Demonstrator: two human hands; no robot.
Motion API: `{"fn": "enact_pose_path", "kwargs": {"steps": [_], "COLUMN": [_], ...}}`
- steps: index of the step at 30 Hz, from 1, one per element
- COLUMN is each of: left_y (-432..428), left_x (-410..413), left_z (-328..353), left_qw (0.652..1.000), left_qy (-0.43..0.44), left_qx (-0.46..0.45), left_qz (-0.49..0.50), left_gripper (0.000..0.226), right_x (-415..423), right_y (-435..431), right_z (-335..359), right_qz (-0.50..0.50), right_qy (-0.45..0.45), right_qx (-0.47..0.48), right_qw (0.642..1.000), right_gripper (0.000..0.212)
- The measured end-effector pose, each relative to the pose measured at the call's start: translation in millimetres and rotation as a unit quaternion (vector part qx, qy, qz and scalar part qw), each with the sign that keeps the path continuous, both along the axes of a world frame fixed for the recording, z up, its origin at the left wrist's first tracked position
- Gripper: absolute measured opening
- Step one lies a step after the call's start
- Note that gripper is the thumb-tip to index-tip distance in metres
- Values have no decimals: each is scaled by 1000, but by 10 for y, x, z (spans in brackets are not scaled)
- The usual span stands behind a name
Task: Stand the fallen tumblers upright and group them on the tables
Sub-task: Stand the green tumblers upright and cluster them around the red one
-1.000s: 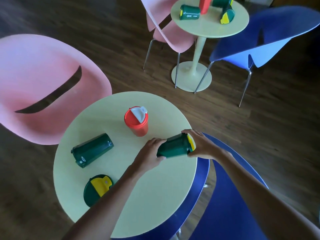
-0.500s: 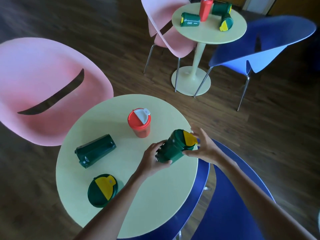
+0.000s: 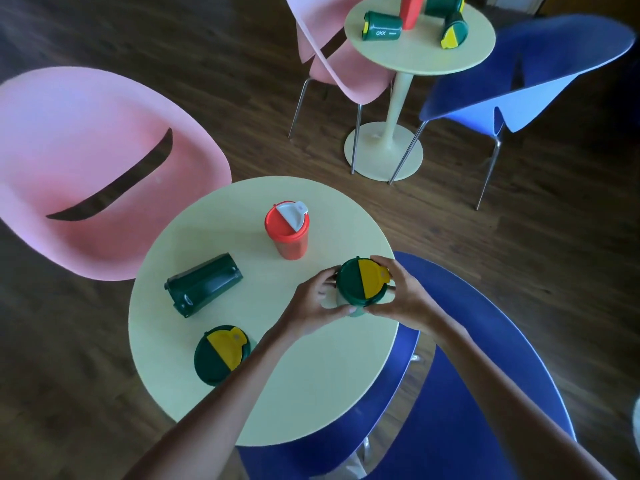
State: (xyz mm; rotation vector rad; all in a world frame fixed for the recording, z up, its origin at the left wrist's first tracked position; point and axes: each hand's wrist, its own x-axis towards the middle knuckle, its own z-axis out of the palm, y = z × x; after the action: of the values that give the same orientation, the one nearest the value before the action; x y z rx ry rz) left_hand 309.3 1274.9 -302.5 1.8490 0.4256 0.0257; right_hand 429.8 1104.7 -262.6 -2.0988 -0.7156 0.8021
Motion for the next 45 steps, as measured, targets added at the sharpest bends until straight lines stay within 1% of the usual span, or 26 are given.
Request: {"fn": "enact_pose_path", "kwargs": {"steps": [4, 12, 14, 17, 19, 21, 23, 26, 28, 30, 32, 34, 36, 38, 40, 42, 44, 45], "left_y": [-41, -77, -94, -122, -92, -1, 156, 497, 803, 1140, 1454, 1714, 1904, 2039, 2133, 2210, 2259, 2276], "left_x": [-21, -67, -77, -137, -204, -271, -339, -497, -657, -893, -1168, -1398, -1531, -1579, -1590, -1585, -1585, -1591], "left_z": [57, 89, 114, 172, 268, 417, 586, 772, 786, 668, 477, 267, 88, -60, -193, -288, -348, -370], "left_qw": [1000, 1000, 999, 998, 997, 995, 990, 982, 975, 967, 956, 946, 948, 956, 965, 972, 977, 978], "left_qy": [-4, 25, 39, 43, 36, 14, -13, -48, -59, -53, -29, 14, 68, 105, 125, 133, 121, 113], "left_qx": [12, 17, 14, 7, -2, -12, -22, -19, -3, 25, 42, 67, 85, 73, 58, 29, 3, -1], "left_qz": [-7, -4, -2, 34, 68, 103, 136, 181, 214, 249, 289, 316, 298, 265, 222, 189, 177, 176], "left_gripper": [77, 78, 77, 67, 59, 52, 47, 41, 39, 43, 55, 79, 102, 114, 116, 113, 103, 98], "right_x": [-92, -153, -138, -98, -87, -101, -143, -272, -382, -516, -668, -795, -870, -866, -835, -806, -790, -785], "right_y": [-29, -65, -64, -73, -40, 53, 235, 658, 988, 1352, 1720, 2065, 2362, 2592, 2783, 2928, 3022, 3049], "right_z": [5, 8, 6, 15, 71, 182, 312, 448, 472, 451, 367, 186, -12, -165, -273, -331, -369, -374], "right_qz": [-8, -2, 1, -1, -27, -49, -49, -5, 30, 60, 99, 156, 212, 257, 304, 347, 369, 373], "right_qy": [18, 34, 42, 30, 2, -47, -109, -168, -176, -164, -132, -115, -120, -137, -147, -159, -179, -185], "right_qx": [9, 6, 10, -4, -5, 24, 64, 114, 132, 134, 107, 57, -10, -76, -151, -207, -223, -217], "right_qw": [1000, 999, 999, 1000, 1000, 997, 991, 979, 975, 976, 981, 979, 970, 954, 929, 901, 884, 883], "right_gripper": [91, 93, 93, 92, 84, 70, 56, 40, 33, 31, 34, 40, 52, 67, 81, 90, 87, 84]}}
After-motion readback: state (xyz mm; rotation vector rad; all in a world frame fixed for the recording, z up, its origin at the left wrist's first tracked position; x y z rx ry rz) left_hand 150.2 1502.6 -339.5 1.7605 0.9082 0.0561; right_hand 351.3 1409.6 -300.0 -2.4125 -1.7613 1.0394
